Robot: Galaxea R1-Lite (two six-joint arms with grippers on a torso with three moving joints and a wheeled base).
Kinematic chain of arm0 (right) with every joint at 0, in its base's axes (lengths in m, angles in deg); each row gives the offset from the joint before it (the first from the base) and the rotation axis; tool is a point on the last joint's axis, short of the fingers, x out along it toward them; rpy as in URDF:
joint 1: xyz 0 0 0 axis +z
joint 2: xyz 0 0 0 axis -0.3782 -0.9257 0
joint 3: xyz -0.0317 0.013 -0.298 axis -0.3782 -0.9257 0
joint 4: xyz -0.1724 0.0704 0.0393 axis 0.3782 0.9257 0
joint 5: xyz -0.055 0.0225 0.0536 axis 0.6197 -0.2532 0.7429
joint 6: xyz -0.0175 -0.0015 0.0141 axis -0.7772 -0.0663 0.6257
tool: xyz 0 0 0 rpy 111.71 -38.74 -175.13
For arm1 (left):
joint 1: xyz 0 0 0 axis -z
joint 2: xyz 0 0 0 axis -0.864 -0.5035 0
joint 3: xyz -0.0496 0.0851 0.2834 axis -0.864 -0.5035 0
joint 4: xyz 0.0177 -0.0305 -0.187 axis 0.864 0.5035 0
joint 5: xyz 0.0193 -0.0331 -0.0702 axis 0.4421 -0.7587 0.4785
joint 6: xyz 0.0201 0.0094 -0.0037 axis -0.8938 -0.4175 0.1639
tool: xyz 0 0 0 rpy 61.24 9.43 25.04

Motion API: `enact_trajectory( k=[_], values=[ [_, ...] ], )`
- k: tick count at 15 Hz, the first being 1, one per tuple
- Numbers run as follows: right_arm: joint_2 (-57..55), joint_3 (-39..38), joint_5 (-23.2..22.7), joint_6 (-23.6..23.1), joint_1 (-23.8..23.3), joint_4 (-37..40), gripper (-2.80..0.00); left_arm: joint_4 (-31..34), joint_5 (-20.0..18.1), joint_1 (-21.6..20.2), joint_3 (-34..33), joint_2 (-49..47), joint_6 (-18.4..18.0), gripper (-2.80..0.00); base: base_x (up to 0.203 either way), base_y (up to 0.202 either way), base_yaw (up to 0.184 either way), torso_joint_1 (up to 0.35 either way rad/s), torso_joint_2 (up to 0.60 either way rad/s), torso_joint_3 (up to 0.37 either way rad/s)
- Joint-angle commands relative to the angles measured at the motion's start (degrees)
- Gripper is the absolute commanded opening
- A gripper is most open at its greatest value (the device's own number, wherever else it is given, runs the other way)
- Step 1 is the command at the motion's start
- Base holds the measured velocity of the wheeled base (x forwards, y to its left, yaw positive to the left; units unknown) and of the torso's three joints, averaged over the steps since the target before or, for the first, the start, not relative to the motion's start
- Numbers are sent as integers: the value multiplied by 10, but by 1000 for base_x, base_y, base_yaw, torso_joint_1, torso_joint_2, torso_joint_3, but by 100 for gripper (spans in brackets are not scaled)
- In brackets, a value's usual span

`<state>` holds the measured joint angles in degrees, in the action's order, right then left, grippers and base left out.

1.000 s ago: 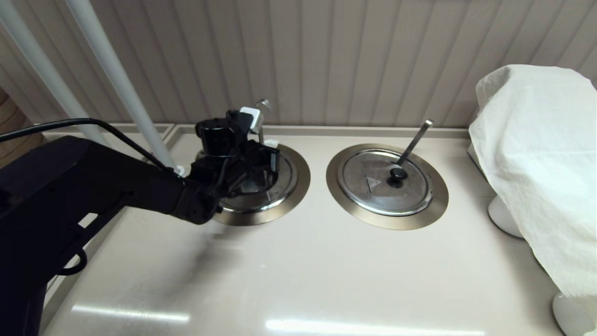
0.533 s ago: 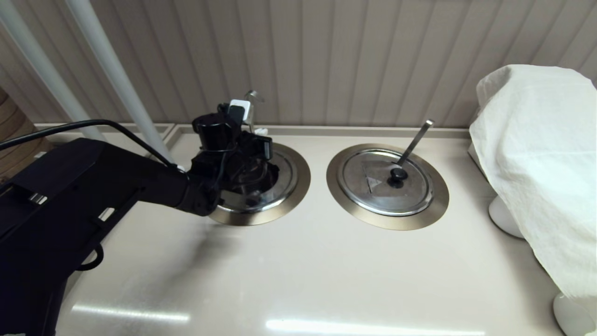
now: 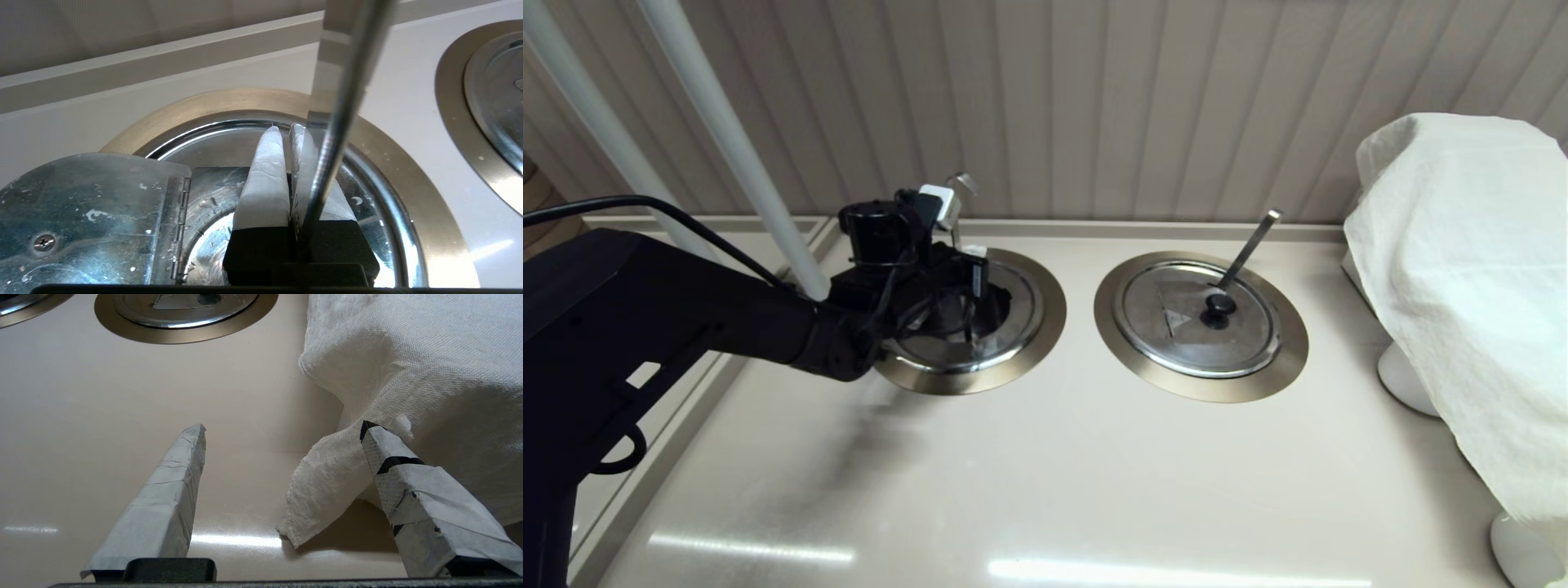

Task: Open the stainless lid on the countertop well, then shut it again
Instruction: Stir with a spoon

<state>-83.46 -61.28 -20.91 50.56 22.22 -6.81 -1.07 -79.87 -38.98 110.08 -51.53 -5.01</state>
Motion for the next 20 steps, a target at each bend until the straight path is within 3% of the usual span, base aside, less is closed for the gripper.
enact_trajectory(
  k=[1, 5, 8, 10, 14, 17, 20],
  values=[
    [0, 0, 0, 0, 0, 0, 0, -4, 1, 15, 0, 1, 2, -280, 0, 0, 0, 0, 0, 0],
    [0, 0, 0, 0, 0, 0, 0, -6, 21, 38, 33, -30, 13, -280, 0, 0, 0, 0, 0, 0],
    [0, 0, 0, 0, 0, 0, 0, -24, 86, 44, 99, -85, 34, -280, 0, 0, 0, 0, 0, 0],
    [0, 0, 0, 0, 0, 0, 0, -30, 102, 30, 114, -90, 29, -280, 0, 0, 0, 0, 0, 0],
    [0, 0, -1, 0, 0, 0, 0, -3, 97, 2, 85, -57, 4, -280, 0, 0, 0, 0, 0, 0],
    [0, 0, -1, 0, 0, 0, 0, 36, 51, -19, 41, -13, -15, -280, 0, 0, 0, 0, 0, 0],
    [0, 0, 0, 0, 0, 0, 0, 43, 32, -12, 18, -7, -15, -280, 0, 0, 0, 0, 0, 0]
  ],
)
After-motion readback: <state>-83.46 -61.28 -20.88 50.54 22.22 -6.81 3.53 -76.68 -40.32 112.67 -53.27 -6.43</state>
